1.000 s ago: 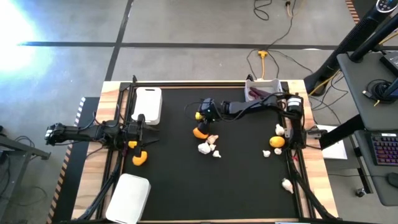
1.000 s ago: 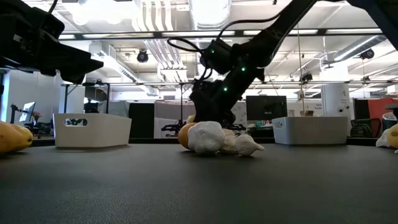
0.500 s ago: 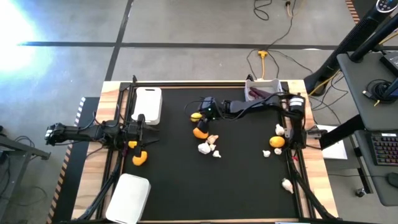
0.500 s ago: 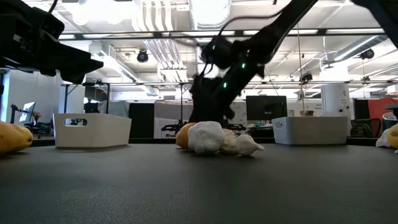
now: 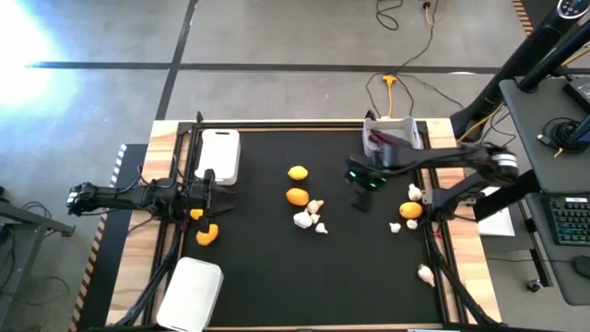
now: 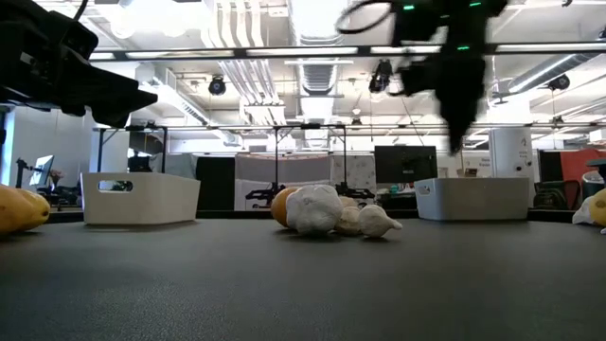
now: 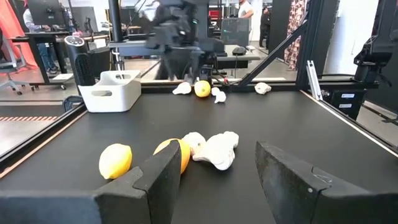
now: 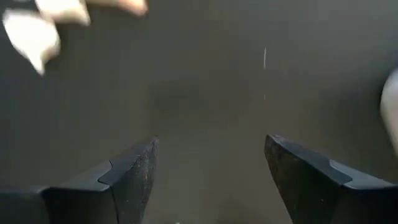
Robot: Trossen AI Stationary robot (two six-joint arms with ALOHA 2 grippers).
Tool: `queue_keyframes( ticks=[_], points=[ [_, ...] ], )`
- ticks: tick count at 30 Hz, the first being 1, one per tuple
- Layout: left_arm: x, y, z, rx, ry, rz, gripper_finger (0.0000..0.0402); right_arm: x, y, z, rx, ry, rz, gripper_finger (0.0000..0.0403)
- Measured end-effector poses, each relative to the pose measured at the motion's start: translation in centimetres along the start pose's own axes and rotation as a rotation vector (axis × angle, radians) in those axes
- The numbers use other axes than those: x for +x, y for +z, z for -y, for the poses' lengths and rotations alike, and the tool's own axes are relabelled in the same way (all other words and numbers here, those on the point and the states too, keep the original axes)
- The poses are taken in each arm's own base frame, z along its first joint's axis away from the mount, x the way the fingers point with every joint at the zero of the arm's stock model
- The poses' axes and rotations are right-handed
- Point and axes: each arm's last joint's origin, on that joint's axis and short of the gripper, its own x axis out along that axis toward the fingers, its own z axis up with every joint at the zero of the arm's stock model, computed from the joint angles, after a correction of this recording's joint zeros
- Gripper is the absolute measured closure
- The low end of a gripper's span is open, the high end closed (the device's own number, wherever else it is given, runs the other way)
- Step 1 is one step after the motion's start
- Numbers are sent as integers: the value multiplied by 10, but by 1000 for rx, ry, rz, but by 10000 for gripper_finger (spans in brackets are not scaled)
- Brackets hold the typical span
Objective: Sort produce into baskets
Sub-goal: Move the lemon to the center of the table
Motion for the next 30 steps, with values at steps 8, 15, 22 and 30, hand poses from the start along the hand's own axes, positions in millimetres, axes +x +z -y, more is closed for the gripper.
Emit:
queue_keyframes(
  ticks=[8, 15, 22, 30],
  points=[
    [0, 0, 0, 0, 0, 0, 212, 21, -71, 2, 117, -39, -332, 99],
    [0, 0, 0, 0, 0, 0, 212, 47, -77, 3, 10, -145, -498, 70],
    [0, 0, 0, 0, 0, 0, 212, 72, -77, 1, -60, -185, -734, 77],
    [0, 0, 0, 0, 0, 0, 212, 95, -75, -1, -72, -221, -828, 78]
  ],
)
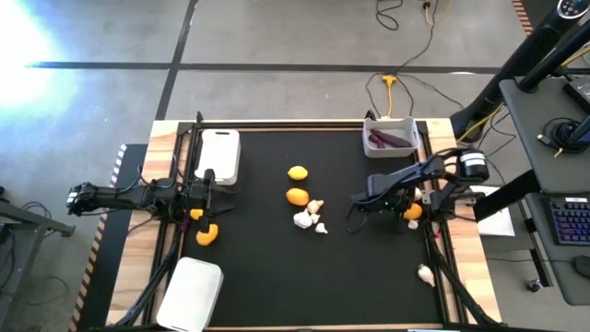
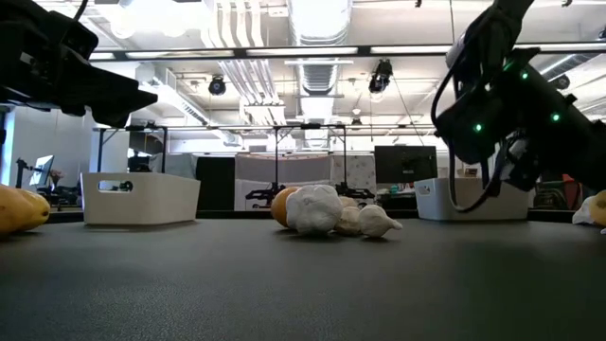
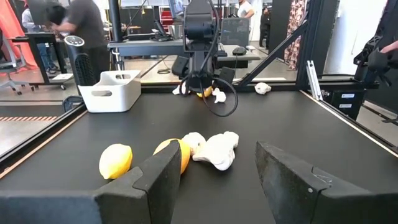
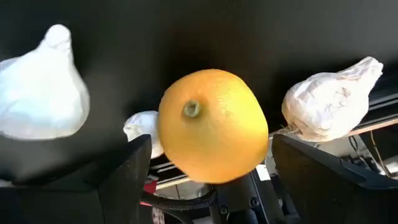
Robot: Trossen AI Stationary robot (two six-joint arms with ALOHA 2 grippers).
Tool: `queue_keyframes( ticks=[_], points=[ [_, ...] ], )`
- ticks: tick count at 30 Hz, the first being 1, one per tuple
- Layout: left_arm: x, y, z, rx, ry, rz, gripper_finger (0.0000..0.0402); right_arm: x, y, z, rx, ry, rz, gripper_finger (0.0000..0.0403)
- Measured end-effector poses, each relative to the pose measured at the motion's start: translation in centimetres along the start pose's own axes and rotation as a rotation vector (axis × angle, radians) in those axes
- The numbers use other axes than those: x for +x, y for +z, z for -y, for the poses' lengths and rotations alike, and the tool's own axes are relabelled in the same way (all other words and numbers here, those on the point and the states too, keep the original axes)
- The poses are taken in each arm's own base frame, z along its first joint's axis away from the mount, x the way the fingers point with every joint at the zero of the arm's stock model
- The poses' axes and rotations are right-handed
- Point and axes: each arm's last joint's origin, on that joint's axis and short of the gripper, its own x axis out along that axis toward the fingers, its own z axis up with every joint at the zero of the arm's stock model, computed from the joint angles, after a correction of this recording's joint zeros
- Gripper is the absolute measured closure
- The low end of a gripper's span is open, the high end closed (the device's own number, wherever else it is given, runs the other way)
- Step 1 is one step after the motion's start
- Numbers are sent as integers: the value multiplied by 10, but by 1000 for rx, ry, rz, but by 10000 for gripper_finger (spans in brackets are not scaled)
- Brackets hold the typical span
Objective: Sort produce into baskets
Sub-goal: Move the lemon to the center of the table
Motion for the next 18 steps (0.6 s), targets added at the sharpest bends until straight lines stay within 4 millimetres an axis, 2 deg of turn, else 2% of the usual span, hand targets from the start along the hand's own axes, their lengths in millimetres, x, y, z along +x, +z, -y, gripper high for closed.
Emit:
queue_keyframes(
  ticks=[9, 18],
  points=[
    [0, 0, 0, 0, 0, 0, 212, 8, 6, -1, 26, -28, 21, 87],
    [0, 0, 0, 0, 0, 0, 212, 3, 6, -1, 33, -24, 33, 180]
  ],
)
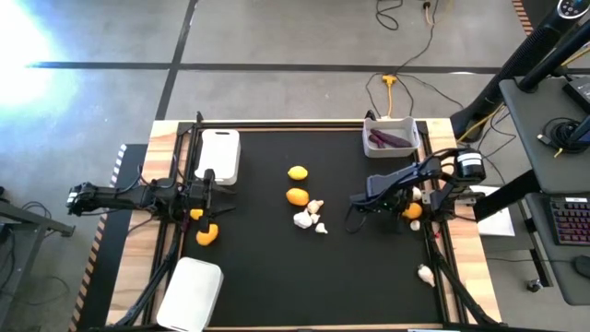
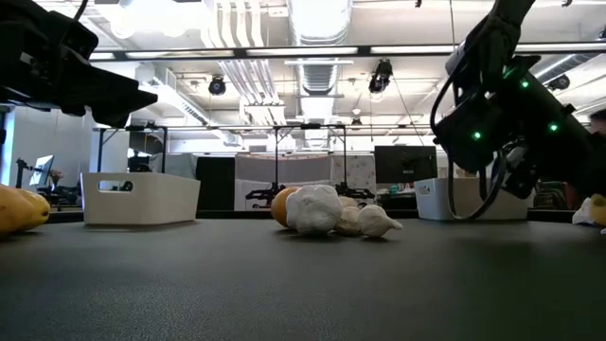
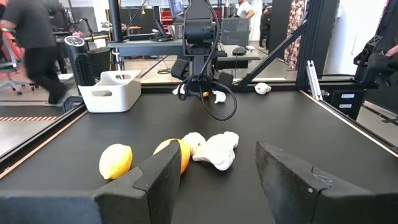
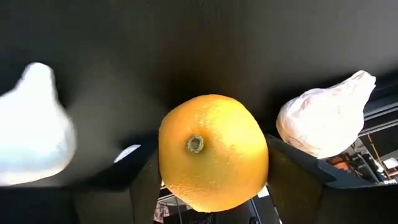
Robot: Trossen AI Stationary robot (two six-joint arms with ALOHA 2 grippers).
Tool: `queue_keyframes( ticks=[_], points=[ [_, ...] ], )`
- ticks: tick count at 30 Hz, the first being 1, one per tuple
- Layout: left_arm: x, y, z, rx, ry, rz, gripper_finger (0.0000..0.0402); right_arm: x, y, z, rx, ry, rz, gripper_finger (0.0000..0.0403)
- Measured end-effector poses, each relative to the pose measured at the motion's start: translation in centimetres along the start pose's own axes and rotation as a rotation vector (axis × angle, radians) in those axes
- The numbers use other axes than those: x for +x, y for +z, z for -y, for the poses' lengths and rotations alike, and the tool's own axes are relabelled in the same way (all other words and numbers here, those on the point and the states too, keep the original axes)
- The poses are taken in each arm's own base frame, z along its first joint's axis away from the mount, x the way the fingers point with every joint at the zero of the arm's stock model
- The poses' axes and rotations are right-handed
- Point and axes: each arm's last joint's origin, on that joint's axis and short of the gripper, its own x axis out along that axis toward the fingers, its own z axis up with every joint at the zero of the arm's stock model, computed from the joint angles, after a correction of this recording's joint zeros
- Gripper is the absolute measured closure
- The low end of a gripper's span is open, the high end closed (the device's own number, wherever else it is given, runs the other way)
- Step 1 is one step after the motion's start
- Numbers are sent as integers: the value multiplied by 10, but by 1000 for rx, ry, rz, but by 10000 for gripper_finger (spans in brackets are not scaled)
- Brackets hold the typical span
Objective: Sort produce into baskets
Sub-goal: Move the lemon to the center of the table
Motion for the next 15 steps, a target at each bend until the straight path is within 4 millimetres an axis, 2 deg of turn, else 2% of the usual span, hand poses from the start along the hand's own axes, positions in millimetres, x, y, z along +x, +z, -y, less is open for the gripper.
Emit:
queue_keyframes(
  ticks=[3, 6, 8, 11, 15],
  points=[
    [0, 0, 0, 0, 0, 0, 212, -17, 0, -1, -6, 2, 20, 186],
    [0, 0, 0, 0, 0, 0, 212, -46, -1, -3, -13, -45, 81, 176],
    [0, 0, 0, 0, 0, 0, 212, -69, 2, -8, -4, -49, 181, 170],
    [0, 0, 0, 0, 0, 0, 212, -100, 8, -26, -16, 15, 396, 169],
    [0, 0, 0, 0, 0, 0, 212, -129, 14, -63, -117, 126, 719, 175]
  ],
)
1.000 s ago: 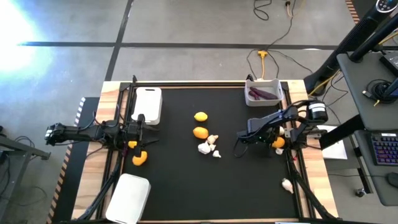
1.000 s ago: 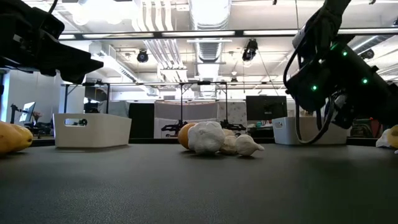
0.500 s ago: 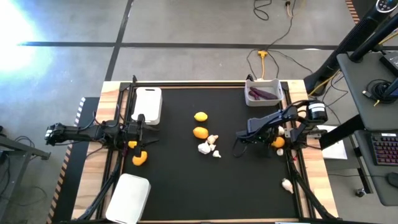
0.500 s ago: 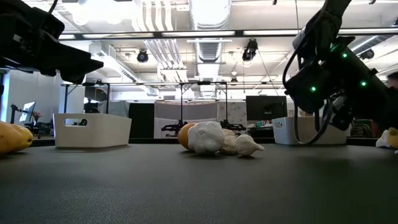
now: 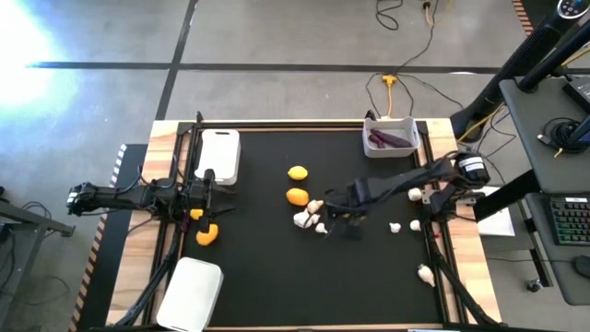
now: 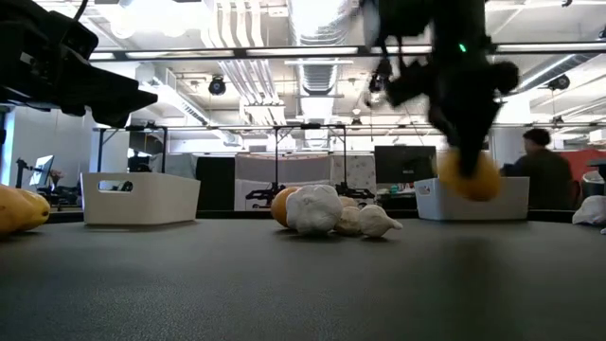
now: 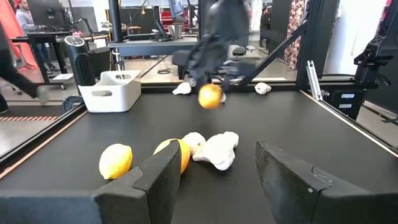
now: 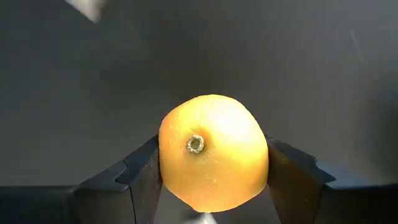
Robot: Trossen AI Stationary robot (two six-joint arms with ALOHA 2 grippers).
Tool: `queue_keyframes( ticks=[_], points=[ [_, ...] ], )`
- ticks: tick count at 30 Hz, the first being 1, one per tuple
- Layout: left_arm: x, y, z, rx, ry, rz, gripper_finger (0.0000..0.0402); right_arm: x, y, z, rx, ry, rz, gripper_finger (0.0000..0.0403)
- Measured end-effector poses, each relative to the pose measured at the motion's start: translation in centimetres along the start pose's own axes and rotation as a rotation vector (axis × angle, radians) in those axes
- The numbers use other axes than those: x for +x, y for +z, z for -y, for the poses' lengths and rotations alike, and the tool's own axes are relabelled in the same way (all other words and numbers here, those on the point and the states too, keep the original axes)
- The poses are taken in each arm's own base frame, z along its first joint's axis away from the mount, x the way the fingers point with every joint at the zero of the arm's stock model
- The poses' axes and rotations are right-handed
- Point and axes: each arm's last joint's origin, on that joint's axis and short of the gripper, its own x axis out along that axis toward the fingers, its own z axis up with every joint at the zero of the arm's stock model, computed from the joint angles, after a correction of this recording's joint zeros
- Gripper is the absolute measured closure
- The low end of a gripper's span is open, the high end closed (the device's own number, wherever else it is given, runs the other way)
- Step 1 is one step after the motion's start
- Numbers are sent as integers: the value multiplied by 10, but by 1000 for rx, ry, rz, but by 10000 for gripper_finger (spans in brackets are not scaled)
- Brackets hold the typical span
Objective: Sort produce into baskets
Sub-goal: Move the lemon to the center of the table
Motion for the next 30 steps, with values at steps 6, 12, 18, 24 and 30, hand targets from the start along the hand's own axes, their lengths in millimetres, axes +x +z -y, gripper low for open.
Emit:
queue_keyframes(
  ticks=[6, 12, 18, 24, 30],
  points=[
    [0, 0, 0, 0, 0, 0, 212, -4, 14, -52, -135, 178, 368, 169],
    [0, 0, 0, 0, 0, 0, 212, -6, 19, -73, -163, 278, 556, 171],
    [0, 0, 0, 0, 0, 0, 212, 11, 18, -67, -128, 232, 630, 165],
    [0, 0, 0, 0, 0, 0, 212, 22, 16, -64, -112, 253, 680, 165],
    [0, 0, 0, 0, 0, 0, 212, 31, 14, -55, -96, 230, 650, 157]
  ],
)
